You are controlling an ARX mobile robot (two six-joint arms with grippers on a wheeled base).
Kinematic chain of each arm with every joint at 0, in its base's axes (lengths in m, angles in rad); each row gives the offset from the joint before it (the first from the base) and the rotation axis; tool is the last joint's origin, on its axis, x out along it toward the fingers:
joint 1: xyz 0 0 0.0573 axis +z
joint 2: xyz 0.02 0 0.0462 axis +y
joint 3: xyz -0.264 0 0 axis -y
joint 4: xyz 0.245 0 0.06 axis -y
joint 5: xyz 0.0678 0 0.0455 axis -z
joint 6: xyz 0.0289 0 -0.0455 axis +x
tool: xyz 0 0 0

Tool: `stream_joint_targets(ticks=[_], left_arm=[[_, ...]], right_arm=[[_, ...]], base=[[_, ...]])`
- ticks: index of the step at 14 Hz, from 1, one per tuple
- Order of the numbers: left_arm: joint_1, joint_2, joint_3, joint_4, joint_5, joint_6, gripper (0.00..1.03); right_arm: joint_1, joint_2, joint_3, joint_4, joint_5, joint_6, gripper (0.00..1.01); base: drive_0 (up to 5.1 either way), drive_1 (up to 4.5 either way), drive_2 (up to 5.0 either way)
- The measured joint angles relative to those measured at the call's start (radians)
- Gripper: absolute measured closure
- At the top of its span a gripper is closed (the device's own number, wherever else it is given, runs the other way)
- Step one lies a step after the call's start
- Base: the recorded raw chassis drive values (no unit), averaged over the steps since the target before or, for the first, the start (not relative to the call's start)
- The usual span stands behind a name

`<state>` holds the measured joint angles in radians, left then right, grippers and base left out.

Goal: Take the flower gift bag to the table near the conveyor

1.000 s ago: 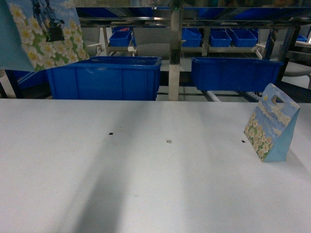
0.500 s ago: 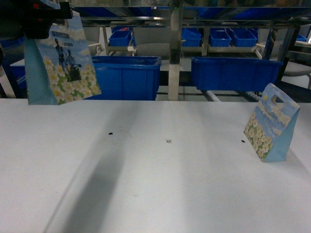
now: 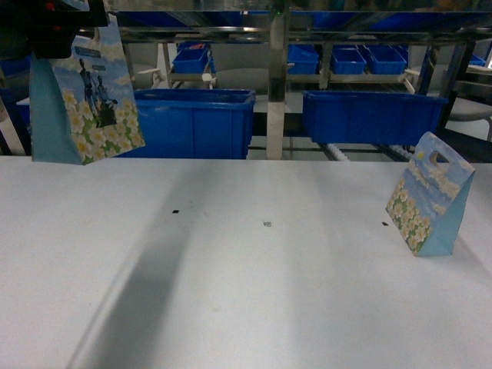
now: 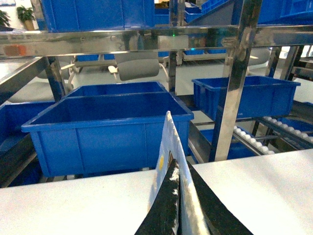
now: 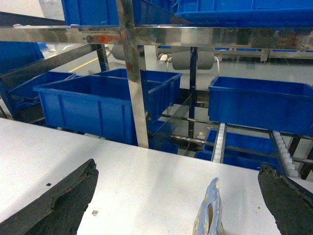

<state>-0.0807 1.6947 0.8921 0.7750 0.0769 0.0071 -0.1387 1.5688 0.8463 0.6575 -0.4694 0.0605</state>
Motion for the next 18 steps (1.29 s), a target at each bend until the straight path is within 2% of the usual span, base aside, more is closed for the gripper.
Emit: stream_joint_targets(ticks=[2,3,5,7,9,11,13,14,15,16,18], left_arm=[[0.003,0.002,0.0,-0.006,-0.006,-0.008,1.01],[0.003,0.018,0.013,-0.02,0.014,-0.013,1.01],[-0.004,0.091,0.12,-0.097,0.028,-0.051,1.01],[-0.01,0.153,0.2,-0.132,0.032,-0.072,1.01],[-0.026,0.261,0.342,-0.225,0.042,-0.095,1.01],[-0.033,0.385,0.472,-0.28,0.055,-0.097,1.01],[-0.018,0.477,0.561,-0.288,0.062,-0.086,1.01],[0.018,0.534,0.624,-0.282,0.066,-0.069,1.01],[0.074,0.609,0.653,-0.28,0.078,-0.024,1.01],[0.089,0.642,0.655,-0.289,0.079,-0.008,1.01],[0.094,0.684,0.665,-0.3,0.068,-0.002,1.01]], right_arm=[[0.0,0.0,0.0,0.0,0.0,0.0,0.03],[0.0,0.0,0.0,0.0,0.0,0.0,0.03],[0.0,0.0,0.0,0.0,0.0,0.0,0.03],[0.0,0.0,0.0,0.0,0.0,0.0,0.03],[0.0,0.0,0.0,0.0,0.0,0.0,0.03],[0.0,0.0,0.0,0.0,0.0,0.0,0.03],[0.0,0.0,0.0,0.0,0.0,0.0,0.03],[0.0,0.0,0.0,0.0,0.0,0.0,0.03],[0.0,0.0,0.0,0.0,0.0,0.0,0.03],[0.0,0.0,0.0,0.0,0.0,0.0,0.03],[0.0,0.0,0.0,0.0,0.0,0.0,0.03]], base=[[0.0,0.0,0.0],[0.0,0.0,0.0],[0.0,0.0,0.0],[0.0,0.0,0.0],[0.0,0.0,0.0],[0.0,0.0,0.0],[0.0,0.0,0.0],[0.0,0.0,0.0],[0.0,0.0,0.0],[0.0,0.0,0.0],[0.0,0.0,0.0]])
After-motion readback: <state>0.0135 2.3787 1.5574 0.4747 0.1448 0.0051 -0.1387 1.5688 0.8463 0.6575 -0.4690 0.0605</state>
